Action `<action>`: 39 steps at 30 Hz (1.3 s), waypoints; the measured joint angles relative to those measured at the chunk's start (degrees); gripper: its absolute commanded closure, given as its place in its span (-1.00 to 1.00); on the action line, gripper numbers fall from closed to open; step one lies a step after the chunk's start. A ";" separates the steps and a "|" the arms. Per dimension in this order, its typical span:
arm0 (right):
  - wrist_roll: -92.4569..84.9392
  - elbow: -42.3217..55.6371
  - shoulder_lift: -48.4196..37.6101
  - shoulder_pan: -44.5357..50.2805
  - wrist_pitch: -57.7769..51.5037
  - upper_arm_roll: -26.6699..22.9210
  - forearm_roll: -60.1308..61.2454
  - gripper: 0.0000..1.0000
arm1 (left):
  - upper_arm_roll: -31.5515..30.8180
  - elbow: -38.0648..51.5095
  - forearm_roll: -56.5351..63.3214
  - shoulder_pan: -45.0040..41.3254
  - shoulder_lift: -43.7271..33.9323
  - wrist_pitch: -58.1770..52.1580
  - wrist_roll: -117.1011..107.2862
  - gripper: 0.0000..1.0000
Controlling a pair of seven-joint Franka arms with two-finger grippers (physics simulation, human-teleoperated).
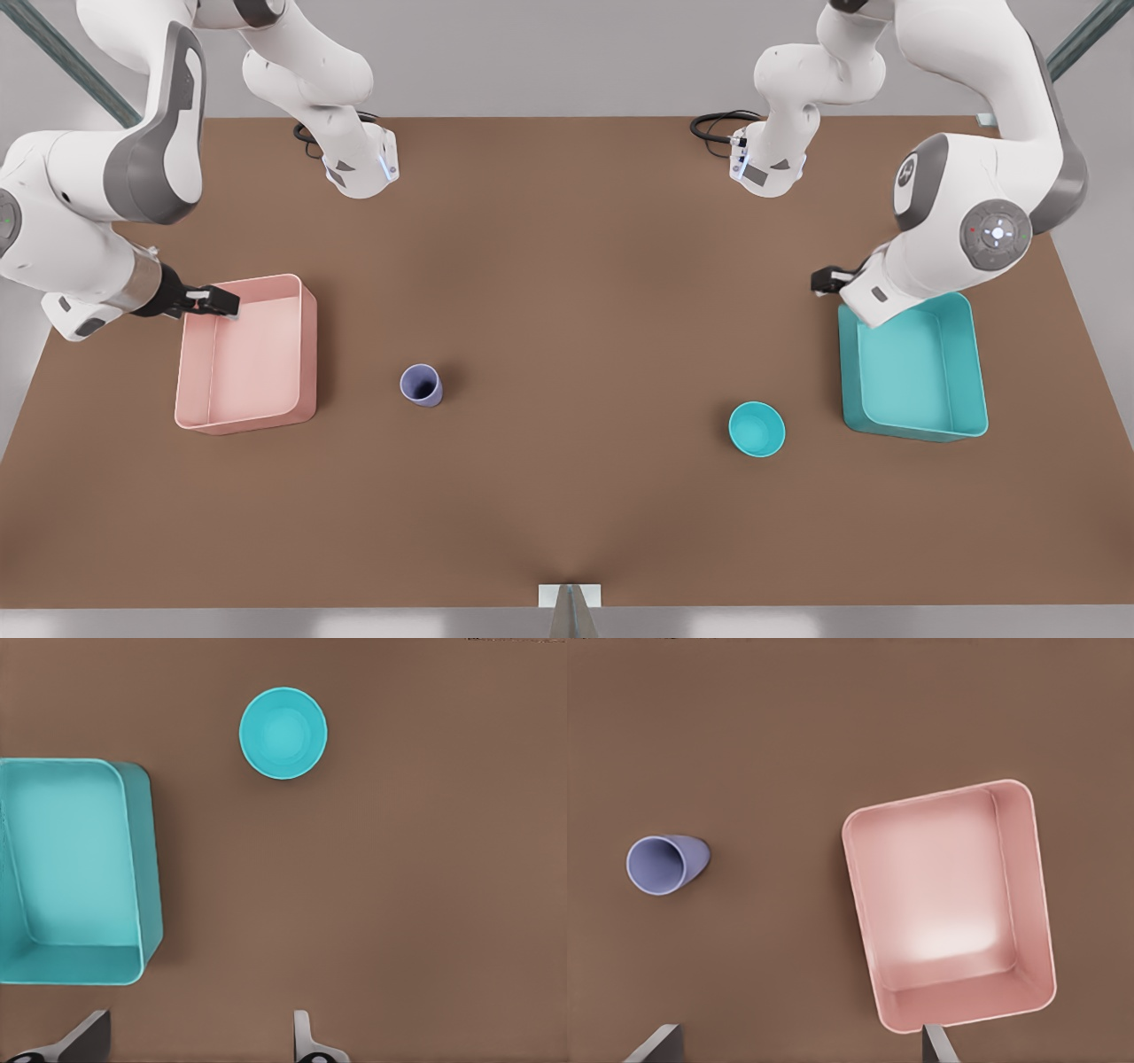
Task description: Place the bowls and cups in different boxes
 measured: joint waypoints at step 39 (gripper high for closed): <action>21.66 -25.06 19.74 15.48 43.91 2.31 6.84 -0.89 | 15.26 -4.64 -5.90 6.72 15.43 25.77 -1.27 0.57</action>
